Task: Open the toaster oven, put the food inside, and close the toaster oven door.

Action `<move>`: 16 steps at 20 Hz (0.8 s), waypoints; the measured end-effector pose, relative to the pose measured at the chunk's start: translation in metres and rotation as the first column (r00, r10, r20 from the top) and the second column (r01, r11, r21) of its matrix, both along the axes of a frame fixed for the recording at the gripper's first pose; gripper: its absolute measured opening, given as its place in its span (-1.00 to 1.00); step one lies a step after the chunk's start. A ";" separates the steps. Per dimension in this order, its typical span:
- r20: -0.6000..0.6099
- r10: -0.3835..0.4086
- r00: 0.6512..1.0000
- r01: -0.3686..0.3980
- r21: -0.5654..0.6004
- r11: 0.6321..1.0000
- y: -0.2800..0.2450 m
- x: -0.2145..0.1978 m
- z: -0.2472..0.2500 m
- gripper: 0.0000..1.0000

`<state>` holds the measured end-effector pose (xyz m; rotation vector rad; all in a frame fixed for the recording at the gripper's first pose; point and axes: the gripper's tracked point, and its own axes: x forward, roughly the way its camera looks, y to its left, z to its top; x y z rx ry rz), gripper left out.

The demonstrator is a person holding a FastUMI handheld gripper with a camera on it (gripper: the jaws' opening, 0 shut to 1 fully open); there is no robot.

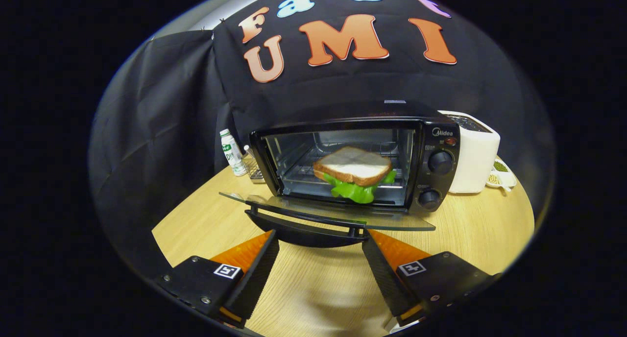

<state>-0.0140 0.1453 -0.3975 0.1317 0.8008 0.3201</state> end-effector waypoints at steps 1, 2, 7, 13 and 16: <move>0.016 -0.004 1.000 0.004 0.006 1.000 -0.001 0.006 0.004 1.00; 0.028 -0.009 1.000 0.009 0.015 1.000 -0.001 0.012 0.008 1.00; 0.065 -0.034 0.997 0.031 0.044 0.999 -0.002 0.034 0.018 1.00; 0.088 -0.072 0.993 0.067 0.059 0.996 -0.004 0.057 0.026 1.00; 0.092 -0.083 0.992 0.077 0.064 0.995 -0.006 0.067 0.029 1.00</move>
